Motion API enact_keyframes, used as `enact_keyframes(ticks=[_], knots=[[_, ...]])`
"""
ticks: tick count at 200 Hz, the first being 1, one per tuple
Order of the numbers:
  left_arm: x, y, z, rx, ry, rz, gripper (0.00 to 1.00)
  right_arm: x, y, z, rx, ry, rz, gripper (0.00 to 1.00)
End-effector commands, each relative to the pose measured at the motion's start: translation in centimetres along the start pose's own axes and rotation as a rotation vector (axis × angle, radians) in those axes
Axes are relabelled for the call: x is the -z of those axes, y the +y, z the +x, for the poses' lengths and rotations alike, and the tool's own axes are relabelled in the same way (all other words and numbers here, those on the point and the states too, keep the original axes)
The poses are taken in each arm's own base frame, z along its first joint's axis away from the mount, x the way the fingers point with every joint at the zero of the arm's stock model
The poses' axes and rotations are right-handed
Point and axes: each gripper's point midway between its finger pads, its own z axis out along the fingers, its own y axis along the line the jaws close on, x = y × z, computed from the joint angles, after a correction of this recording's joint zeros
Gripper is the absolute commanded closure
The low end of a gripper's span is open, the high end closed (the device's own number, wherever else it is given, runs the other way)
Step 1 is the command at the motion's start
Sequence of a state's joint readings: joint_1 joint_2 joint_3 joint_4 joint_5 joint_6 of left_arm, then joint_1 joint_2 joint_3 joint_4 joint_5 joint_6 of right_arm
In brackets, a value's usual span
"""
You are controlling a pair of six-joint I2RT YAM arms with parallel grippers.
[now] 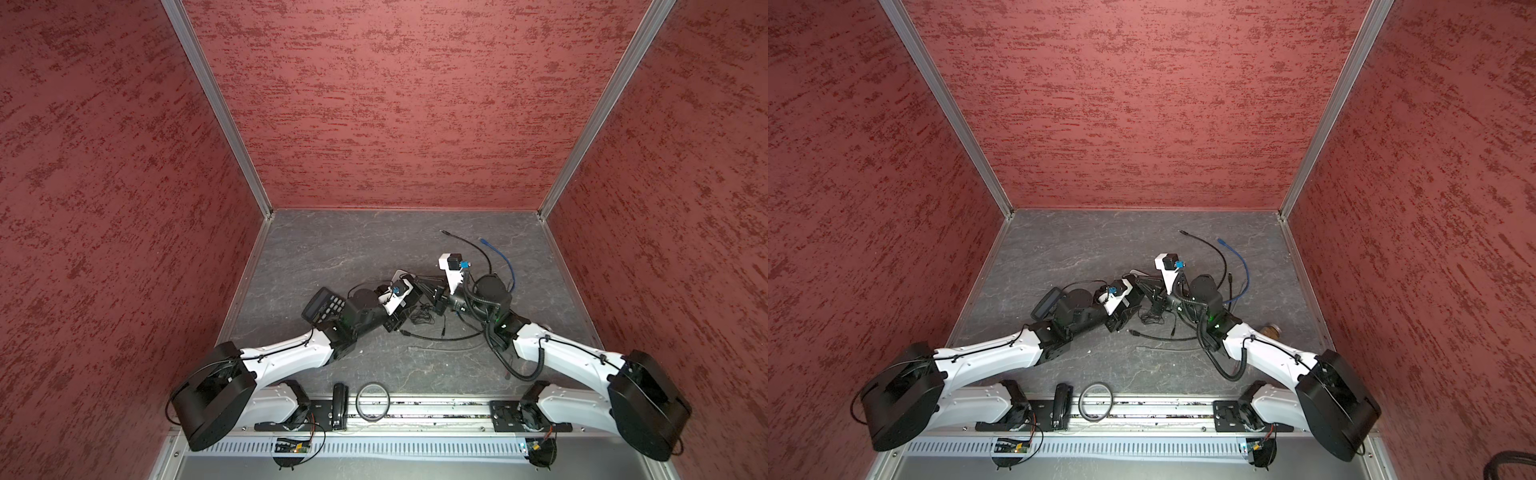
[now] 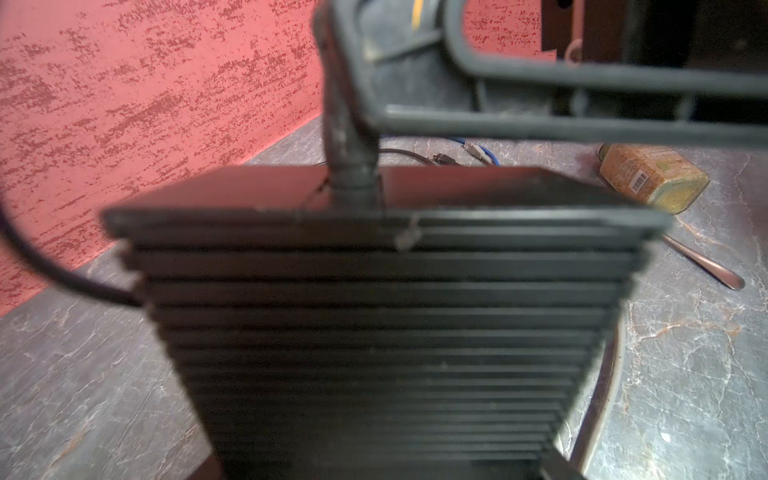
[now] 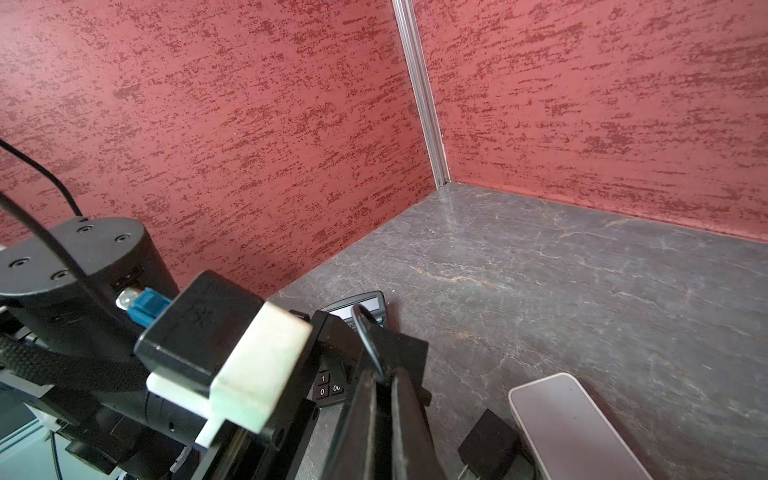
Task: Insert the plug into the switch port
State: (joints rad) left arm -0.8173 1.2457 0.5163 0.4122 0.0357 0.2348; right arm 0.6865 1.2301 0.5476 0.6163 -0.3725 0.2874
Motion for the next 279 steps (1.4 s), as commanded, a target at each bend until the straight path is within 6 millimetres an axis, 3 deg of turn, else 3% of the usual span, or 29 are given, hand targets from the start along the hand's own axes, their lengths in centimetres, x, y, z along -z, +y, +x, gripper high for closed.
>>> enact_keyframes(ticks=[1,16,41,79,102,134,174,200,238,279], knots=[[6.2,1.2,-19.7,-0.048,-0.683,-0.027,1.0,2.4,-2.0,13.7,-0.204,0.456,0.102,0.92],[5.7,1.2,-18.5,-0.044,-0.629,-0.029,1.0,2.1,-2.6,12.6,-0.198,0.428,0.145,0.9],[4.0,1.7,-14.7,0.005,-0.476,-0.056,1.0,1.6,-3.7,11.0,-0.196,0.396,0.218,0.87],[1.0,2.9,-6.8,0.127,-0.164,-0.132,1.0,1.2,-4.7,8.2,-0.199,0.339,0.296,0.76],[0.6,3.1,-3.2,0.181,-0.042,-0.162,1.0,1.5,-4.8,6.3,-0.187,0.3,0.318,0.68],[0.9,3.1,0.1,0.237,0.085,-0.155,1.0,2.4,-5.3,3.7,-0.148,0.252,0.366,0.52],[2.2,3.2,2.5,0.363,0.212,-0.104,1.0,5.0,-6.6,-0.2,-0.111,0.166,0.476,0.33],[3.0,2.1,2.9,0.412,0.249,-0.022,1.0,6.3,-7.9,-1.1,-0.11,0.161,0.547,0.23],[3.9,0.4,3.0,0.505,0.304,0.103,1.0,6.1,-9.2,0.0,-0.155,0.204,0.549,0.21],[3.9,-0.3,4.5,0.537,0.471,0.12,1.0,5.2,-10.1,3.0,-0.175,0.292,0.527,0.2]])
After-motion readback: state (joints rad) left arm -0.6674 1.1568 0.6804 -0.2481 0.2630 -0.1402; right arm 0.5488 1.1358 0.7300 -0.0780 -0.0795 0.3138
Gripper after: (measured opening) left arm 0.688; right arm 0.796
